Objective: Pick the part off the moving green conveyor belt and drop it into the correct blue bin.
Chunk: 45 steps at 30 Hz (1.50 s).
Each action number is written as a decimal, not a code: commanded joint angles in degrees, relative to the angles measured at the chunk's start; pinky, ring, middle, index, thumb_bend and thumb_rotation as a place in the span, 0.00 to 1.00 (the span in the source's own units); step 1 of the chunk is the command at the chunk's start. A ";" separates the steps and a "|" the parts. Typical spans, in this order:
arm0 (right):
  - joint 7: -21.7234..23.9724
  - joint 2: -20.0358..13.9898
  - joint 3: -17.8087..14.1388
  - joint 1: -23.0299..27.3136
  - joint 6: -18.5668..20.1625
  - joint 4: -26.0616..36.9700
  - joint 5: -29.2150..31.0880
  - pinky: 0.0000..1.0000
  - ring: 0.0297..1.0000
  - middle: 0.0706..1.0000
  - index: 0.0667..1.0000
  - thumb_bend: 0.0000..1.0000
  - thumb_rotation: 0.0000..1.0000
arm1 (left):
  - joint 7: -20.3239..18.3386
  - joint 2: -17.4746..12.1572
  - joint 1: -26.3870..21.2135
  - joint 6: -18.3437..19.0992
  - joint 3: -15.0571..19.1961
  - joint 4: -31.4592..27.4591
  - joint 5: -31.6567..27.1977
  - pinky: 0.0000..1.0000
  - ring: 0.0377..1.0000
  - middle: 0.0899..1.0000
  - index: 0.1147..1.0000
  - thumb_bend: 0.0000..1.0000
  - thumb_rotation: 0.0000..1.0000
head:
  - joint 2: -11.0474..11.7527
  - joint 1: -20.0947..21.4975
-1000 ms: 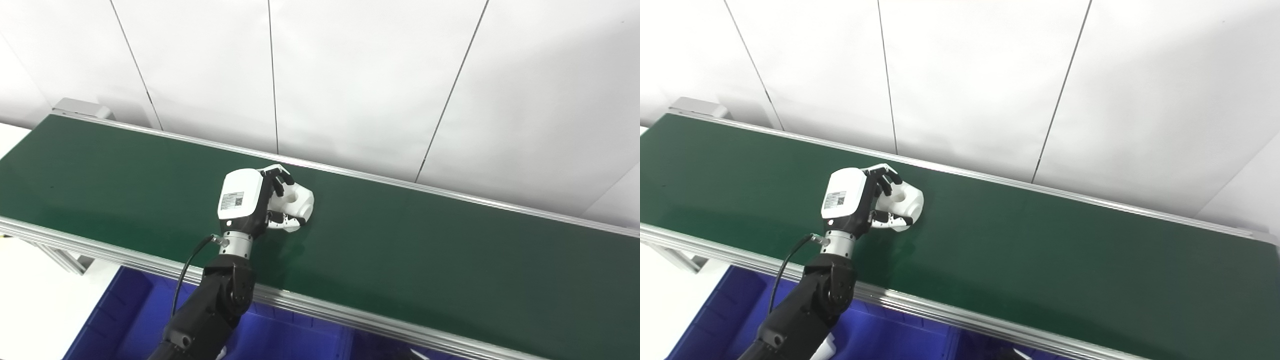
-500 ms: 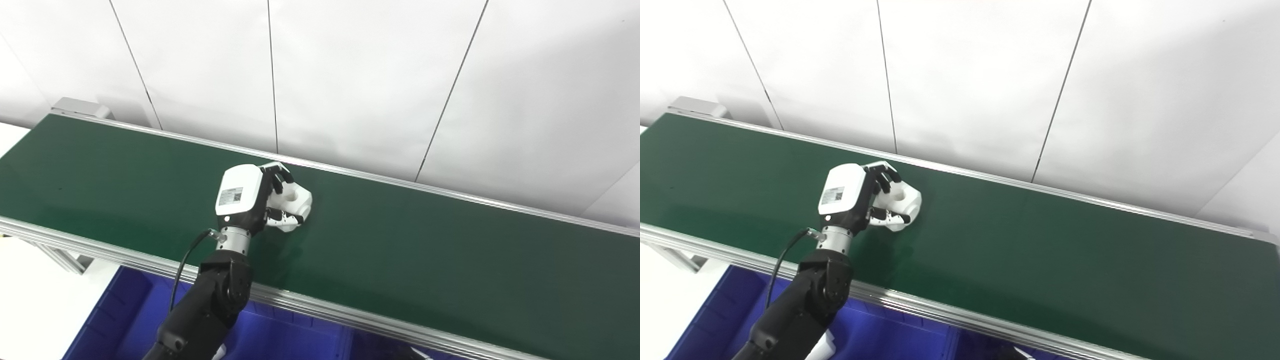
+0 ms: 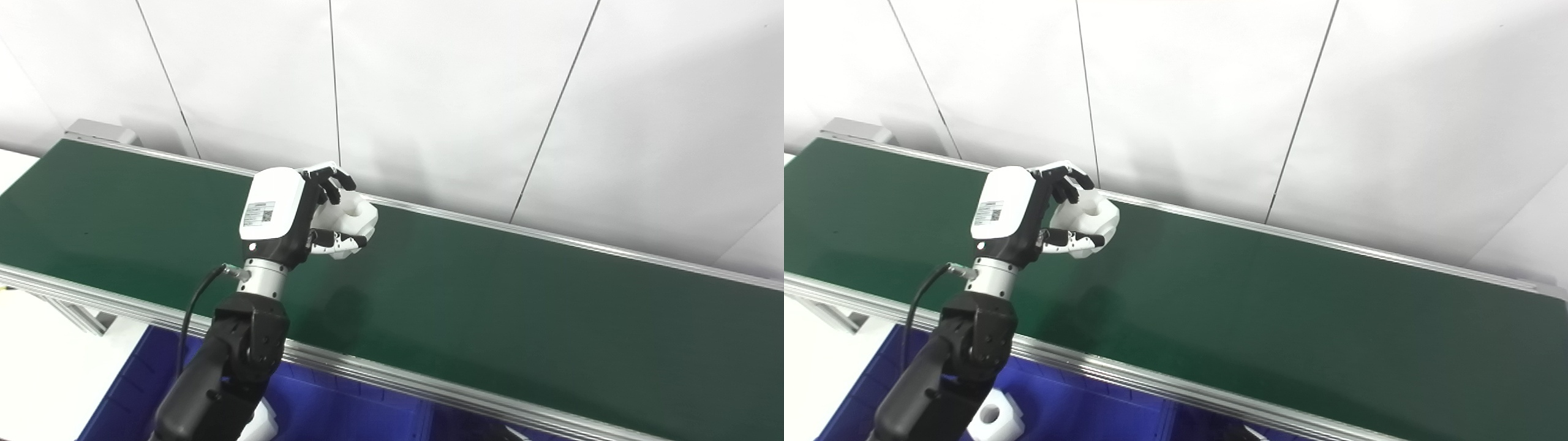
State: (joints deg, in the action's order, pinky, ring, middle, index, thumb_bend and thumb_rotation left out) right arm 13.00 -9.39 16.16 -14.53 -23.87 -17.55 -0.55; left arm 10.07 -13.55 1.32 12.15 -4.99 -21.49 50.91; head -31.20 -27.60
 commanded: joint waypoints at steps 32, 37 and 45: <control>9.86 -3.34 -5.96 -1.87 -1.18 15.53 9.75 0.83 0.82 0.80 0.82 0.80 0.91 | -21.21 11.67 38.01 -10.94 -6.84 -28.53 8.00 0.26 0.33 0.41 0.46 0.52 0.00 | -19.07 -9.84; 9.69 -3.65 -5.91 -1.56 -0.75 16.05 10.04 0.82 0.81 0.79 0.81 0.79 0.90 | -14.78 12.54 40.08 -15.01 -7.55 -21.86 8.58 0.28 0.34 0.39 0.49 0.51 0.00 | -19.39 -9.78; 8.96 -3.67 -5.94 -1.90 0.40 17.48 9.30 0.82 0.80 0.78 0.80 0.80 0.91 | -2.66 11.88 37.57 -19.74 -7.31 -8.17 9.10 0.37 0.41 0.41 0.48 0.52 0.00 | -20.10 -9.22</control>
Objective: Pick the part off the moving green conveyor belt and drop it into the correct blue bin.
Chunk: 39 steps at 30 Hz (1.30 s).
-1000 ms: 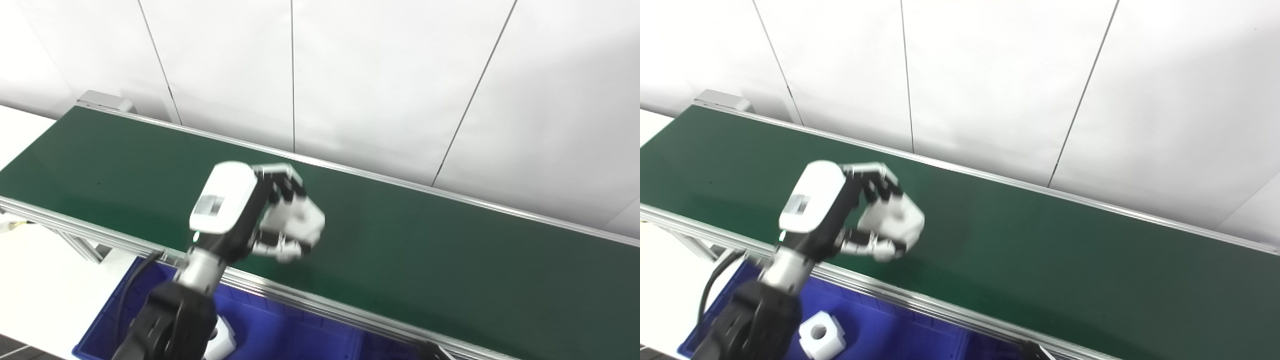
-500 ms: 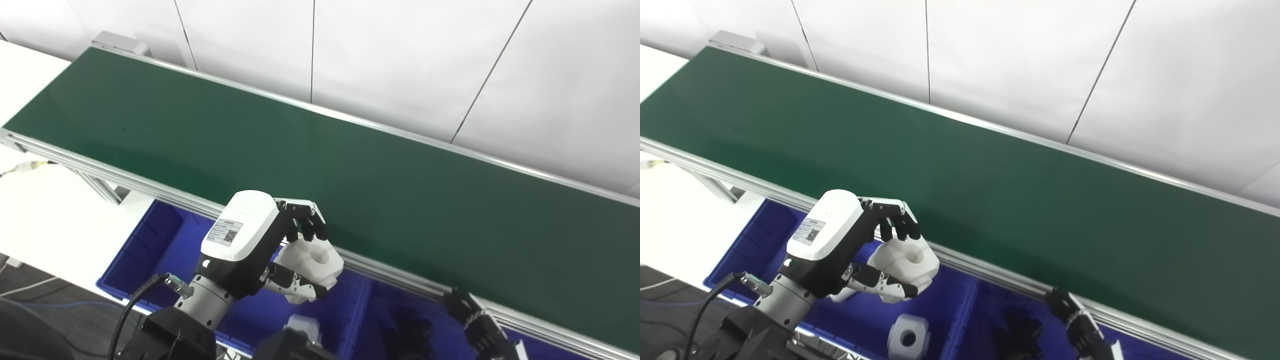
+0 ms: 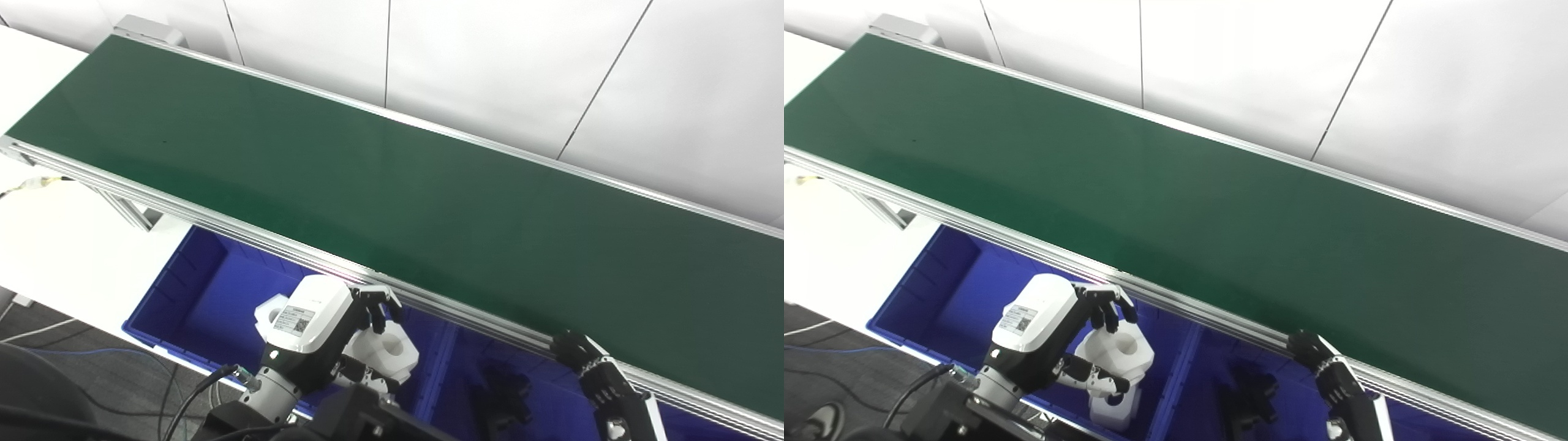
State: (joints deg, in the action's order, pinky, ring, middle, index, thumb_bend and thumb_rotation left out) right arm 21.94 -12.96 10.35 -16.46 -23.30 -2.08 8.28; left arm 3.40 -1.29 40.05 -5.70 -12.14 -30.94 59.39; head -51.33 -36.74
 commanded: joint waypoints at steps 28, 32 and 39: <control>-0.21 0.16 -0.18 -0.48 0.39 3.13 0.24 0.81 0.79 0.78 0.79 0.80 0.91 | 2.65 -6.80 -5.22 2.22 -4.56 4.23 9.78 0.86 0.86 0.85 0.77 1.00 0.75 | -0.41 0.31; -0.17 0.13 -0.19 -0.38 -0.07 2.83 0.10 0.80 0.79 0.78 0.79 0.80 0.92 | 1.67 -6.95 -5.12 1.56 -4.67 2.99 8.30 0.84 0.85 0.84 0.77 1.00 0.74 | -0.36 0.39; -0.13 0.58 0.03 -0.15 -1.78 1.74 -0.18 0.79 0.79 0.78 0.79 0.80 0.92 | 0.90 -6.65 -6.11 -0.27 -5.17 -0.76 2.42 0.82 0.83 0.83 0.77 1.00 0.73 | -0.42 4.21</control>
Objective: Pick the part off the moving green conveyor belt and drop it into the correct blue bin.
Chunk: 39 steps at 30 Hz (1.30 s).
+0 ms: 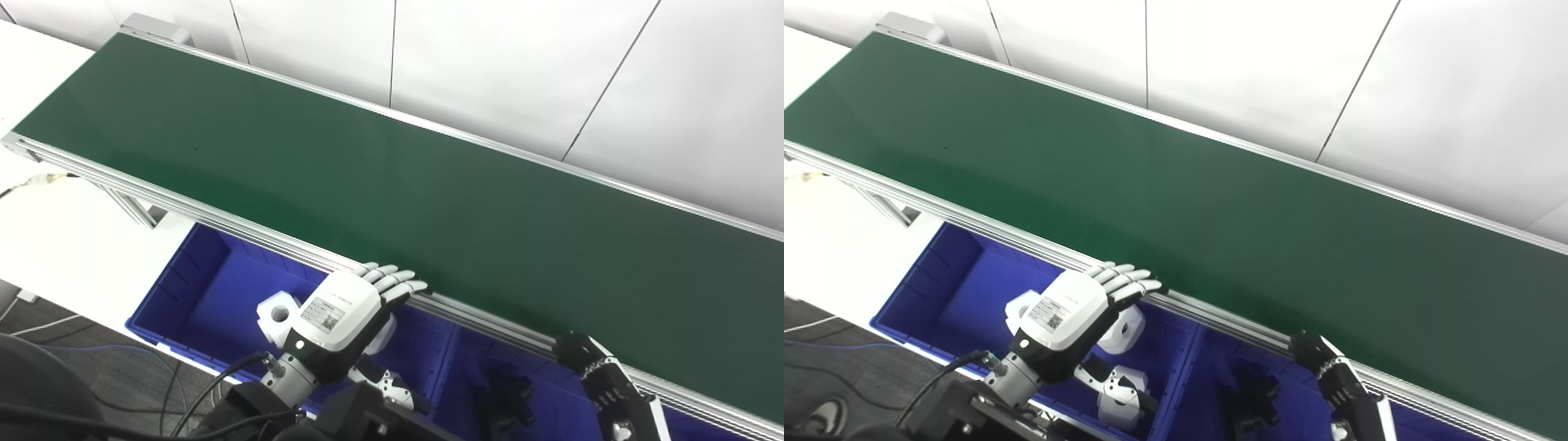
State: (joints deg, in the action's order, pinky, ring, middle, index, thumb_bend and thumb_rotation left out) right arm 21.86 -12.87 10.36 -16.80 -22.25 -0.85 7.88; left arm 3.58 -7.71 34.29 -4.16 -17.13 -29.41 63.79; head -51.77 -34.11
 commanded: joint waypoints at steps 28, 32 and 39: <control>-9.54 7.06 5.05 -2.28 -4.25 -2.01 -15.84 0.80 0.79 0.79 0.79 0.85 0.95 | -3.71 3.12 -12.43 -17.72 1.19 25.99 -51.09 0.78 0.83 0.83 0.78 0.94 0.75 | 5.64 29.98; -9.93 6.21 5.30 -2.17 -4.59 -2.39 -15.20 0.79 0.79 0.79 0.79 0.84 0.95 | -4.70 2.73 -11.24 -18.36 0.50 26.45 -50.65 0.78 0.83 0.82 0.78 0.94 0.74 | 6.13 27.17; -10.15 5.08 5.62 -2.08 -4.51 -1.99 -13.79 0.80 0.79 0.78 0.78 0.80 0.95 | -5.86 2.42 -9.46 -18.45 -0.44 23.75 -51.04 0.80 0.84 0.83 0.78 0.89 0.72 | 4.99 24.91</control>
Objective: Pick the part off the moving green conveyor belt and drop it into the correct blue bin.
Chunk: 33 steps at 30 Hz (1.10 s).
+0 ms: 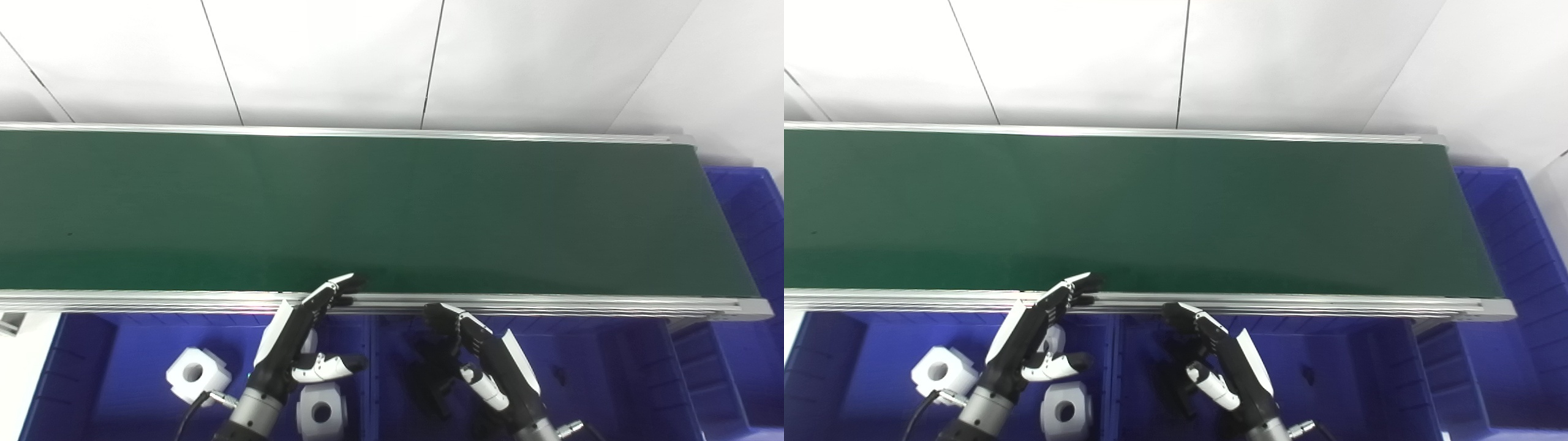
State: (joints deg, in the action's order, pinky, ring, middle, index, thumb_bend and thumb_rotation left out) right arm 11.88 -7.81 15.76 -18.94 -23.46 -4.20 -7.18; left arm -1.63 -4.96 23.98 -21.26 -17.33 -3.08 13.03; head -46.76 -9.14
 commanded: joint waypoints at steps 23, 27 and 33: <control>-0.08 0.21 0.10 1.50 0.30 5.09 1.72 0.79 0.79 0.78 0.78 0.79 0.96 | -5.51 -2.16 1.67 4.95 0.47 -9.55 -2.75 0.84 0.87 0.85 0.79 0.91 0.74 | -6.56 0.04; -0.17 0.38 0.16 1.42 0.78 5.57 1.58 0.79 0.79 0.77 0.78 0.78 0.96 | -5.27 -1.53 1.46 4.65 0.93 -8.52 -3.69 0.84 0.86 0.85 0.78 0.90 0.74 | -6.95 0.05; 0.01 0.33 0.18 1.14 0.86 5.58 1.92 0.78 0.79 0.78 0.78 0.80 0.95 | -5.43 -1.33 1.66 4.68 1.08 -8.07 -3.29 0.84 0.87 0.85 0.78 0.90 0.76 | -6.15 -0.62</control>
State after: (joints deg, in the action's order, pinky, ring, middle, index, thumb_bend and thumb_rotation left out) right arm 11.87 -7.74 15.88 -17.56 -22.16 -0.36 -5.81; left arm -7.29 -6.66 25.54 -15.07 -16.22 -10.46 10.50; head -52.91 -9.76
